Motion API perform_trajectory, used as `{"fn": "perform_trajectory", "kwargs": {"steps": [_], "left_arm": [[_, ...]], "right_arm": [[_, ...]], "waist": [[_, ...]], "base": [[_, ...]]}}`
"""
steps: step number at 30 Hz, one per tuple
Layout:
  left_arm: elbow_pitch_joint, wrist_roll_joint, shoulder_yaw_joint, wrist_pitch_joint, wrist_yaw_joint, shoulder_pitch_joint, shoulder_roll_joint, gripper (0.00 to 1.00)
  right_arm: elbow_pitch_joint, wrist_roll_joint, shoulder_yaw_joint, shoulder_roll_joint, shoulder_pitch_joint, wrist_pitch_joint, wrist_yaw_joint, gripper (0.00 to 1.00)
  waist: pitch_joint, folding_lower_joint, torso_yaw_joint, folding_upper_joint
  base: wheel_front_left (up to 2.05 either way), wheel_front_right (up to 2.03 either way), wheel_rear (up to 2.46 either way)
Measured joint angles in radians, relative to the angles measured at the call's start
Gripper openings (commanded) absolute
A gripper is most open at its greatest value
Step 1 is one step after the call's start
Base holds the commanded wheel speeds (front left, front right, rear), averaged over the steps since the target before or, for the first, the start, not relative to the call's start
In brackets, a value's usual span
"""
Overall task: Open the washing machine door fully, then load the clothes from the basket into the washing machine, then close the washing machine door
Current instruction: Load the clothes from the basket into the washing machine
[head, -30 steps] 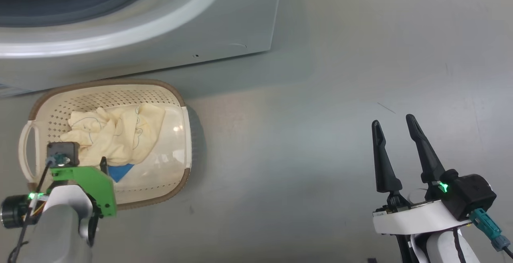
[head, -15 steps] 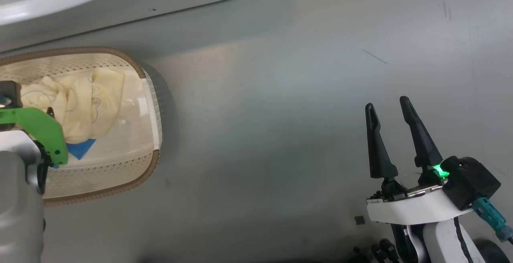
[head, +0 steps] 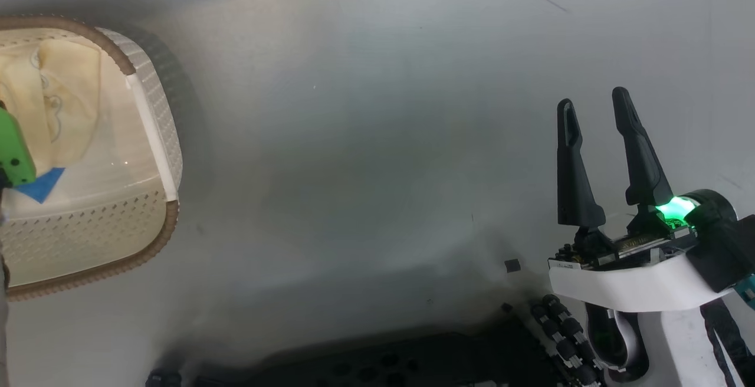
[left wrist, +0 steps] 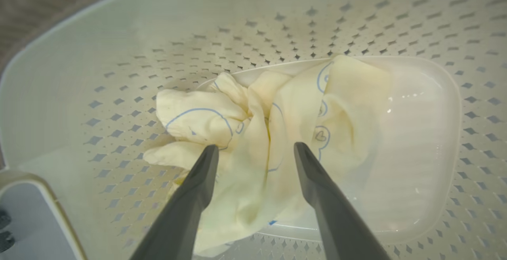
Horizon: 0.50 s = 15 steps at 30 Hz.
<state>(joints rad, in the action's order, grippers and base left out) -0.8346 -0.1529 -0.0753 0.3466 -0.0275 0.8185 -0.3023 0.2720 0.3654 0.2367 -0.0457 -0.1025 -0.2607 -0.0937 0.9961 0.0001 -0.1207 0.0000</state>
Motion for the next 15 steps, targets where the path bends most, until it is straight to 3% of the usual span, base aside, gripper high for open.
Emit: {"fn": "perform_trajectory", "kwargs": {"steps": [12, 13, 14, 15], "left_arm": [[-0.057, -0.005, -0.023, 0.048, -0.032, 0.045, -0.033, 1.0], [-0.058, -0.003, -0.021, 0.047, -0.038, 0.045, -0.035, 0.97], [-0.06, -0.002, -0.021, 0.047, -0.039, 0.045, -0.035, 0.86], [-0.061, -0.002, -0.021, 0.045, -0.04, 0.045, -0.036, 0.66]], "right_arm": [[0.037, 0.029, -0.007, 0.0, -0.074, 0.0, 0.009, 1.0], [0.037, 0.03, -0.007, 0.0, -0.074, 0.0, 0.009, 1.0], [0.037, 0.031, -0.007, 0.0, -0.074, 0.0, 0.009, 1.0], [0.037, 0.031, -0.008, 0.0, -0.074, 0.0, 0.01, 1.0]], "waist": [[0.149, 0.0, -0.025, 0.0], [0.156, -0.0001, -0.027, 0.0], [0.161, -0.0001, -0.029, 0.0], [0.166, -0.0001, -0.031, 0.0]], "base": [[0.0, 0.0, 0.0], [0.0, 0.0, 0.0], [0.0, 0.0, 0.0], [0.0, 0.0, 0.0]]}}
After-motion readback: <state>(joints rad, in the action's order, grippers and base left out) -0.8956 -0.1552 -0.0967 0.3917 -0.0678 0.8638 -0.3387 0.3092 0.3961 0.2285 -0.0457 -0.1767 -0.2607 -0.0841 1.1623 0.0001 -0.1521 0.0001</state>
